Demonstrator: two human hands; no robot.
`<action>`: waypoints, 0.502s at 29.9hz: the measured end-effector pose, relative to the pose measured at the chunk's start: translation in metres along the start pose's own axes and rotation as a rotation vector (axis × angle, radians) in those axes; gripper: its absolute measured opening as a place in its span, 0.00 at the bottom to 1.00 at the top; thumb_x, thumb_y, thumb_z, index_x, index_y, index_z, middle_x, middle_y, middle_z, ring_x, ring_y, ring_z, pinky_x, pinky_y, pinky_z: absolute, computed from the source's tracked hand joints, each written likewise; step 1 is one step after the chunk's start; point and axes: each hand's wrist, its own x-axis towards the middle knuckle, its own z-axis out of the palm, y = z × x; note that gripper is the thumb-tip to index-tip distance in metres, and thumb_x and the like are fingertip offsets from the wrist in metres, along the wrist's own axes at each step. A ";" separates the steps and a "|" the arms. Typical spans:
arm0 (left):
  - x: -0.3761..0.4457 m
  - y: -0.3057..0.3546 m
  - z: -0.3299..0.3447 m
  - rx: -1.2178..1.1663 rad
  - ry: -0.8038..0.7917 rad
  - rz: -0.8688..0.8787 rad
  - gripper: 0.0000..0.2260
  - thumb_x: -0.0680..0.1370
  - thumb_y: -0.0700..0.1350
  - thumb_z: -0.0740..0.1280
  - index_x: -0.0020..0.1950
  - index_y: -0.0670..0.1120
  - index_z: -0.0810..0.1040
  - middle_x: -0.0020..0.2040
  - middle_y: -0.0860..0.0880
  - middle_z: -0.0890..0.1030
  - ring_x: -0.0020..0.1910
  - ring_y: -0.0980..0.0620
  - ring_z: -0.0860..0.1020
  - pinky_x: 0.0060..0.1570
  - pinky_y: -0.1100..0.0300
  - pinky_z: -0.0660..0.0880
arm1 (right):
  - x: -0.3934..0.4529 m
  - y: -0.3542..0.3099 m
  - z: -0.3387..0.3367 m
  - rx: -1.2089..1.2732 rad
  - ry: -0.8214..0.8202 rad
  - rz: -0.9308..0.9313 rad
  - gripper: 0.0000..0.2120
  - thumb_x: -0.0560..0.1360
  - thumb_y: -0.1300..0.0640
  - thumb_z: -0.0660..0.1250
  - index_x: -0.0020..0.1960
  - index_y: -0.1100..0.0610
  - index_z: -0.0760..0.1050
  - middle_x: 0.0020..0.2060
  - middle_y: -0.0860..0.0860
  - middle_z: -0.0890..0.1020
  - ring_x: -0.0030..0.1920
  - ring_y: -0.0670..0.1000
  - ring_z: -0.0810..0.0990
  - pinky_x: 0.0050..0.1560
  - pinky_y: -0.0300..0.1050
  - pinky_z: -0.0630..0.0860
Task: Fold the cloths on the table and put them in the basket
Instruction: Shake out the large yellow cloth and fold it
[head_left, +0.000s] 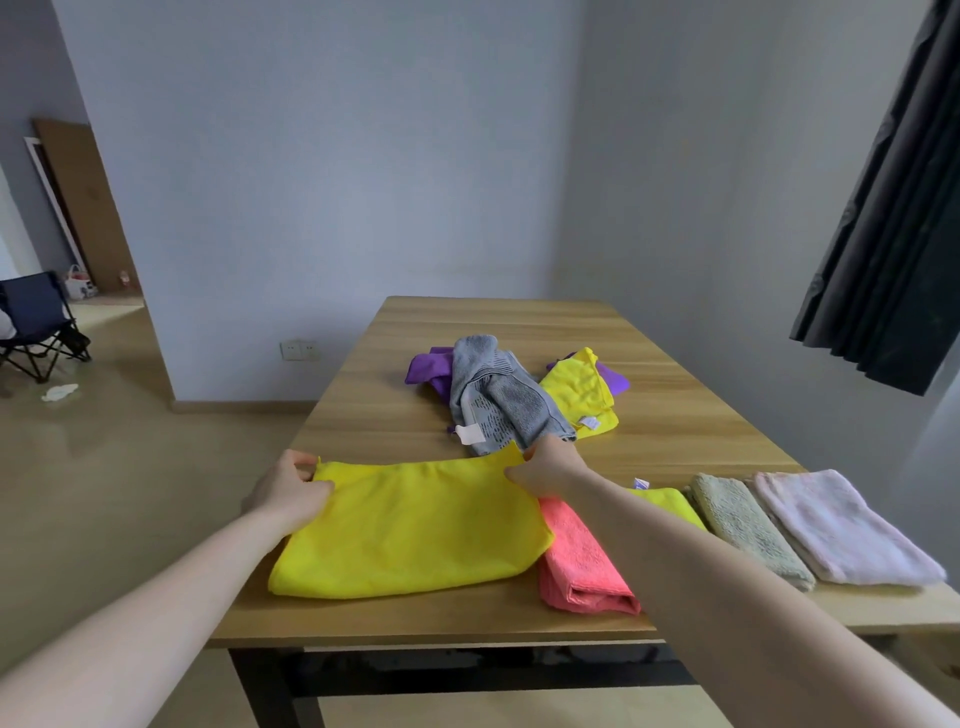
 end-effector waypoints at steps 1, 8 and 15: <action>0.001 0.001 -0.001 -0.048 -0.016 -0.020 0.22 0.68 0.51 0.75 0.60 0.54 0.74 0.59 0.49 0.80 0.58 0.44 0.78 0.63 0.47 0.75 | 0.001 -0.002 0.001 0.031 0.003 0.003 0.14 0.71 0.48 0.71 0.38 0.53 0.68 0.38 0.50 0.75 0.37 0.52 0.76 0.35 0.42 0.70; 0.005 0.027 -0.021 -0.097 -0.296 -0.081 0.10 0.73 0.45 0.74 0.50 0.42 0.79 0.51 0.42 0.81 0.48 0.46 0.78 0.47 0.54 0.71 | 0.006 -0.018 0.005 0.155 -0.033 0.025 0.20 0.75 0.53 0.71 0.64 0.59 0.76 0.52 0.53 0.79 0.51 0.53 0.80 0.50 0.46 0.79; 0.004 0.046 -0.038 0.158 -0.326 0.047 0.17 0.70 0.47 0.76 0.31 0.49 0.67 0.34 0.49 0.68 0.35 0.49 0.67 0.37 0.55 0.59 | 0.000 -0.020 -0.012 0.201 -0.013 -0.052 0.10 0.74 0.61 0.66 0.53 0.55 0.81 0.40 0.50 0.79 0.37 0.48 0.76 0.31 0.39 0.71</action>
